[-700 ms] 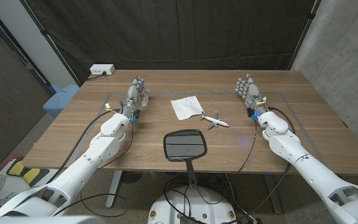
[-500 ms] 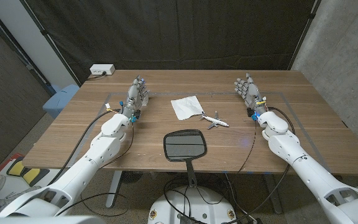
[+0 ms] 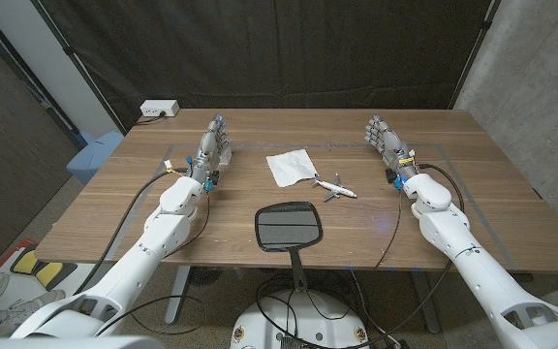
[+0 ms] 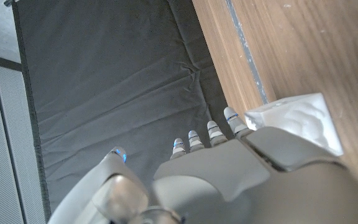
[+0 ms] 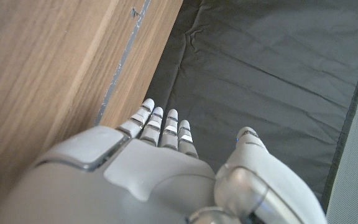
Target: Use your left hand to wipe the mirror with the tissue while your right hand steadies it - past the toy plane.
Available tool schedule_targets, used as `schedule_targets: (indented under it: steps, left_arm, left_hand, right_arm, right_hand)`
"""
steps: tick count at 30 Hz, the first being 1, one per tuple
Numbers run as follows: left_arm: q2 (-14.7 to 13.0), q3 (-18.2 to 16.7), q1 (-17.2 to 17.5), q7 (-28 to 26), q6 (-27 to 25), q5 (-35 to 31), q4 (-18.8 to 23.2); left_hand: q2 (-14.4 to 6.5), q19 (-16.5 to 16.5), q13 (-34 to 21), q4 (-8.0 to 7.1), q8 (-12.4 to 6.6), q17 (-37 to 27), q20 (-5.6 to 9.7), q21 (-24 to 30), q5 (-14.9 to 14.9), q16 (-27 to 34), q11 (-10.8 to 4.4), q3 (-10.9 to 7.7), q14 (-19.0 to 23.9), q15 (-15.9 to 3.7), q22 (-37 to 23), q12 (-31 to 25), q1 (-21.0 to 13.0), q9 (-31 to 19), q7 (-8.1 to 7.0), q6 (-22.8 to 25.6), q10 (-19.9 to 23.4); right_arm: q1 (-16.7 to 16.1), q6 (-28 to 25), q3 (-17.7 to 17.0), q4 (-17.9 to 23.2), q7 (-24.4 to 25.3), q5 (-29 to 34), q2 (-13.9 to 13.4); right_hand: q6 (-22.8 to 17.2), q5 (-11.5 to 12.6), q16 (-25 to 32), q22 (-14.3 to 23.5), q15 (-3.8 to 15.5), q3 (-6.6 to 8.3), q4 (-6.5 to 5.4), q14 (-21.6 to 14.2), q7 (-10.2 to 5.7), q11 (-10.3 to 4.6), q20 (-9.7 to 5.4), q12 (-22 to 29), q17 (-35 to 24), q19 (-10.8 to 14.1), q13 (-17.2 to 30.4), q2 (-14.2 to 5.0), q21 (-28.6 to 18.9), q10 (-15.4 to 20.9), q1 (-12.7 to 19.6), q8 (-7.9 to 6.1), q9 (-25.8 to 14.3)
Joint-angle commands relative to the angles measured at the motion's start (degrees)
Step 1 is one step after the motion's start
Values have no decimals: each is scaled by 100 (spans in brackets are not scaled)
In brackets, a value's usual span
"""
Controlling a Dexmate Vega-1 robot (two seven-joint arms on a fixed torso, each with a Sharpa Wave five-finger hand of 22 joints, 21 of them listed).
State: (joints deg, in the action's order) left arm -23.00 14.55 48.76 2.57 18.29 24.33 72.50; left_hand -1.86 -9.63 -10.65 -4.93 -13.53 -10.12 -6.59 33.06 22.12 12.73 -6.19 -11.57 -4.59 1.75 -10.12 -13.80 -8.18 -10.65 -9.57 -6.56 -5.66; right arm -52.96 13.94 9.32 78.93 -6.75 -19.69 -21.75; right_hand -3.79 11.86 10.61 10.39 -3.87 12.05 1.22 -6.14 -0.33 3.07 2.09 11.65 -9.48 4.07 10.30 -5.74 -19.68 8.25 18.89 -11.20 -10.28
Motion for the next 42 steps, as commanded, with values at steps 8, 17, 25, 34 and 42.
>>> schedule_targets:
  steps: [8, 17, 25, 34, 42]
  left_arm:
    - [-290, 238, -478, 267, -538, -1596, 84]
    - [-489, 433, -612, 95, -625, -2676, 373]
    - [-704, 692, -974, 645, -717, -3355, 430]
    - [-823, 847, -1129, 575, -547, -4364, 617]
    - [-881, 892, -1257, 758, -221, -4806, 571]
  left_hand:
    - [-14, 73, -20, 407, -34, -20, -27, -107, -126, -71, -71, -164, 109, 0, -28, -66, -681, -6, 41, 256, 348]
    - [-45, 291, -29, 724, -95, -39, -35, -132, -294, 16, 9, -294, 539, -103, -48, -62, -1220, -17, 156, 618, 610]
    - [-25, 212, -34, 818, -10, -53, -14, -202, -372, -59, -27, -309, 432, -105, -56, 39, -1374, -23, 181, 503, 468]
    - [100, 422, -45, 943, -101, -97, 100, -182, -505, 56, -41, -256, 836, -291, -78, -19, -1549, -28, 182, 912, 808]
    - [221, 397, -49, 1068, -165, -114, 95, -227, -539, 19, -127, -227, 812, -324, -82, -56, -1719, -29, 147, 1177, 1035]
  right_arm:
    - [-801, -347, -69, 1355, 497, 1553, -479]
    - [-1263, -632, -45, 2188, 726, 2046, -829]
    - [-1763, -949, -43, 2981, 994, 2553, -1140]
    - [-2419, -1527, -25, 3889, 1287, 3201, -1440]
    - [-2866, -2118, 130, 4571, 1533, 3864, -1617]
  right_hand:
    - [-68, -60, 61, 33, -29, 42, 138, -260, -68, 25, 80, 74, -30, 102, 29, 8, 33, 159, 179, -26, -26]
    - [-71, -74, 42, 38, -19, 52, 169, -263, -74, 20, 78, 75, -31, 113, 28, 6, 42, 173, 210, -20, -27]
    - [9, -88, 32, 43, -5, 62, 202, -290, -67, 14, 83, 92, -31, 126, 28, 1, 52, 234, 241, 14, -29]
    - [61, -101, -3, 47, 20, 65, 231, -246, -60, -12, 79, 42, -33, 130, 29, 4, 67, 121, 262, 31, -32]
    - [106, -110, -33, 50, 27, 52, 249, -178, -46, -16, 57, 20, -36, 100, 30, 26, 92, 70, 260, 42, -35]
